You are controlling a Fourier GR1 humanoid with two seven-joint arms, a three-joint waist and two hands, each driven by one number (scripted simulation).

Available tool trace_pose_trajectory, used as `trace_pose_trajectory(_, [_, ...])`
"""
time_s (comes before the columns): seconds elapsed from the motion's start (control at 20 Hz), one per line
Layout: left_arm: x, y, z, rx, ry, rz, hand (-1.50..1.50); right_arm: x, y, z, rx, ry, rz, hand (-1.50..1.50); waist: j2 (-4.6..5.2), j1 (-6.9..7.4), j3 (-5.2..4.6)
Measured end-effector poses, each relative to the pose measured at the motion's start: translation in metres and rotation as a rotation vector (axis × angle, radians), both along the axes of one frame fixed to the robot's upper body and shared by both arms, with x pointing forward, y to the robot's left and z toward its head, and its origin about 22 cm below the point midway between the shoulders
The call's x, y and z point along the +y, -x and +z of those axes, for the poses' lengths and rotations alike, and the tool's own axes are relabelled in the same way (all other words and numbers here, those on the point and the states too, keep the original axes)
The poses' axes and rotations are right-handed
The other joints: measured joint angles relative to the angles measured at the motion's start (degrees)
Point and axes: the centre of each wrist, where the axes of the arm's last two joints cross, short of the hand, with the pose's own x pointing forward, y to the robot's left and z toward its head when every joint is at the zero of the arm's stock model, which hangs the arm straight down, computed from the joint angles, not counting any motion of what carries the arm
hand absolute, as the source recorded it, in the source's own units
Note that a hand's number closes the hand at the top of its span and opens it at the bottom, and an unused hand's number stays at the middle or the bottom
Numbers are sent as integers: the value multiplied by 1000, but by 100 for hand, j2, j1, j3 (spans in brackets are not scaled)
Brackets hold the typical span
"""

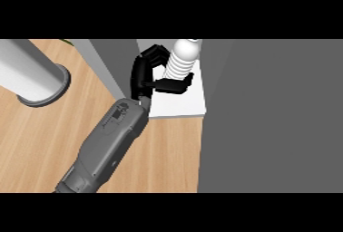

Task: Pick up the bottled water, place it into the cabinet and close the cabinet

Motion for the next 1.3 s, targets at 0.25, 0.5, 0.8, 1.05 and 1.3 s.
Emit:
trace_pose_trajectory(0.25, [-2, -27, 1, 2, -97, 9, 150, 0, 1, 2, -4, 3, 1, -150, 40, -50, 1])
trace_pose_trajectory(0.5, [3, -40, -5, 0, -152, 54, 150, 0, -1, -1, -1, 4, 12, -150, 65, -77, 2])
trace_pose_trajectory(0.8, [14, -46, -17, -4, -284, 125, 150, 2, -4, -4, -8, 4, 17, -150, 96, -126, 2])
trace_pose_trajectory(1.05, [25, -46, -28, -8, -379, 199, -150, 0, -4, -9, -11, 9, 22, -150, 113, -172, 4])
trace_pose_trajectory(1.3, [26, -47, -30, -7, -416, 231, -150, -1, -4, -8, -14, 2, 30, -150, 105, -184, 10])
